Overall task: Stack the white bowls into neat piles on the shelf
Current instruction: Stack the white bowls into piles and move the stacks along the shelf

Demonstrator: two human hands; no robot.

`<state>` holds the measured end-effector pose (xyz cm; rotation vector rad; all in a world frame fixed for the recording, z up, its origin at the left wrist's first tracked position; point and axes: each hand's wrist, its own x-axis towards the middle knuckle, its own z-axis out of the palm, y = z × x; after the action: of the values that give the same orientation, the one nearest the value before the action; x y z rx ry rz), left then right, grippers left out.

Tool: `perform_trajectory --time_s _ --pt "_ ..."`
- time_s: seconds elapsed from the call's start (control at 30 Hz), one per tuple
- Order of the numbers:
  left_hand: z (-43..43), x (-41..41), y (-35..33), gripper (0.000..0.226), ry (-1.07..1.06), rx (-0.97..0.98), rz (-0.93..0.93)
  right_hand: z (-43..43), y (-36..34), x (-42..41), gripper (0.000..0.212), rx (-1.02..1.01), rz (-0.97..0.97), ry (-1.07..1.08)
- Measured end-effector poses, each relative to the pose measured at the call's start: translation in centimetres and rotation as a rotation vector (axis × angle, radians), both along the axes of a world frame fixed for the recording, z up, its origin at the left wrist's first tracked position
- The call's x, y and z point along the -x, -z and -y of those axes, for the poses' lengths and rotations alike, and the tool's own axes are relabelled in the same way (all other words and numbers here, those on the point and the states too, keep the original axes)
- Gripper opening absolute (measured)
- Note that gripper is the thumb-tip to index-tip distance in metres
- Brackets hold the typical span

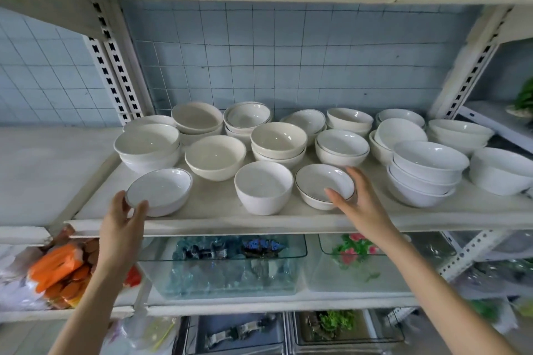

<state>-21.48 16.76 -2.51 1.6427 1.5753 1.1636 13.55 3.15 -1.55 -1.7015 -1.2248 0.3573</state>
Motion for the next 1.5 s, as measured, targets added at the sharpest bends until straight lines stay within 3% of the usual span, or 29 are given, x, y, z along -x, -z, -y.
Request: perform_trajectory --time_s 0.07,0.2,0.33,0.43,0.53,0.7,0.8,0.93,1.07,1.1,1.23,1.5 --pt "-0.4 0.2 -0.3 0.043 0.054 -0.001 0.000 -0.2 -0.3 -0.2 0.064 0.018 -0.031 0.018" --pt "-1.7 0.6 -0.5 0.094 0.199 0.139 -0.071 -0.5 -0.5 -0.5 0.078 0.085 -0.116 -0.037" --pt "-3.4 0.4 -0.8 0.111 0.215 0.120 -0.117 -0.4 -0.1 -0.7 0.092 0.149 -0.173 -0.102" --pt "-3.8 0.4 -1.1 0.108 0.198 0.155 -0.161 -0.4 -0.5 -1.1 0.081 0.123 -0.210 -0.199" --pt "-3.4 0.1 -0.7 0.122 0.174 0.111 -0.208 -0.3 -0.6 -1.8 0.087 0.133 -0.213 -0.239" --pt "-3.0 -0.8 -0.8 0.099 0.120 0.049 -0.224 -0.5 -0.9 -2.5 0.066 0.125 -0.243 -0.296" --pt "-2.8 -1.0 -0.6 0.097 0.110 0.017 -0.235 -0.6 -0.7 -3.0 0.064 0.134 -0.229 -0.308" --pt "-2.4 -0.8 -0.7 0.107 0.106 0.013 -0.176 -0.9 -0.4 -3.7 0.069 0.138 -0.229 -0.321" --pt "-1.4 -0.8 -1.7 0.119 0.089 0.000 -0.139 -1.2 0.8 -4.1 0.109 0.192 -0.150 -0.313" --pt "-1.2 -0.8 -1.8 0.119 0.093 -0.007 -0.123 -1.1 1.0 -4.2 0.109 0.191 -0.136 -0.294" --pt "-0.3 -1.6 -2.8 0.109 0.130 -0.076 -0.077 -1.0 1.1 -4.4 0.063 0.105 -0.018 -0.244" --pt "1.4 -6.4 -5.2 0.094 0.285 -0.170 0.015 -0.2 1.2 -5.8 0.048 0.010 -0.031 -0.234"
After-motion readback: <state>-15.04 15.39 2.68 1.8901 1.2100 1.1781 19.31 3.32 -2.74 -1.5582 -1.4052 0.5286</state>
